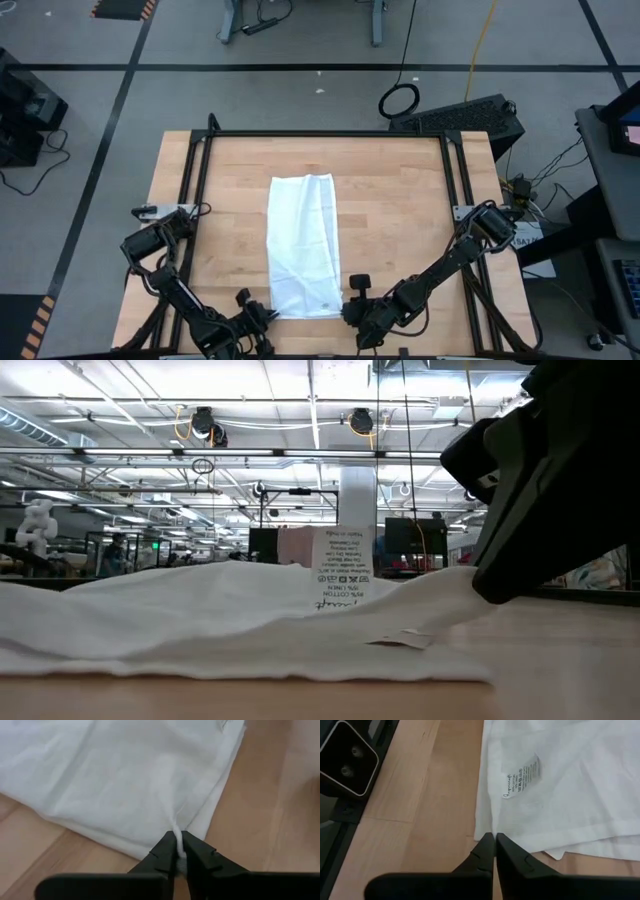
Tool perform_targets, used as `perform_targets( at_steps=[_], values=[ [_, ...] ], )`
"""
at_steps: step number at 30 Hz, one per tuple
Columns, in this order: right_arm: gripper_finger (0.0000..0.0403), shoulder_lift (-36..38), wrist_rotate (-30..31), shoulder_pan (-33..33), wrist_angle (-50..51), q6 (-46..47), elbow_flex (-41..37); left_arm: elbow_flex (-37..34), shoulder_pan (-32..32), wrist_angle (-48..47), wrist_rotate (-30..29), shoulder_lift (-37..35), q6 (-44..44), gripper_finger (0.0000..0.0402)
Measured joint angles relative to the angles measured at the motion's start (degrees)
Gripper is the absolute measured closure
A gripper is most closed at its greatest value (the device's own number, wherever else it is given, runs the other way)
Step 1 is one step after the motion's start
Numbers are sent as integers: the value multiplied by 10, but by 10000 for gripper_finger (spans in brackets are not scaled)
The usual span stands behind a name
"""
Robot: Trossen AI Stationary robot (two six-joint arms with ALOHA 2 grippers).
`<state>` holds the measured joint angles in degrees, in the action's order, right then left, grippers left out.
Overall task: Roll napkin
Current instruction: Fold the white table napkin
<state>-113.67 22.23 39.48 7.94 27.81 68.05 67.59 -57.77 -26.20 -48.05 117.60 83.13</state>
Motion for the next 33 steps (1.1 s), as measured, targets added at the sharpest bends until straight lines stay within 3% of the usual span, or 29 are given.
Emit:
perform_targets(
  at_steps=[4, 15, 23, 30, 33],
  values=[
    [375, 0, -1, 0, -2, 0, 0, 0, -1, 0, 0, -4, 1, 337],
    [278, 0, -28, 0, -22, -2, 0, 0, -2, -4, 3, -20, 3, 195],
    [268, 27, -41, 3, 82, 37, 0, 0, -10, -23, -19, -79, -76, 176],
    [302, 50, 125, -7, 111, -73, 0, 0, 43, -46, -105, -102, -229, 175],
    [323, 49, 147, -34, 109, -160, 0, 0, 88, -63, -104, -108, -295, 175]
  ],
)
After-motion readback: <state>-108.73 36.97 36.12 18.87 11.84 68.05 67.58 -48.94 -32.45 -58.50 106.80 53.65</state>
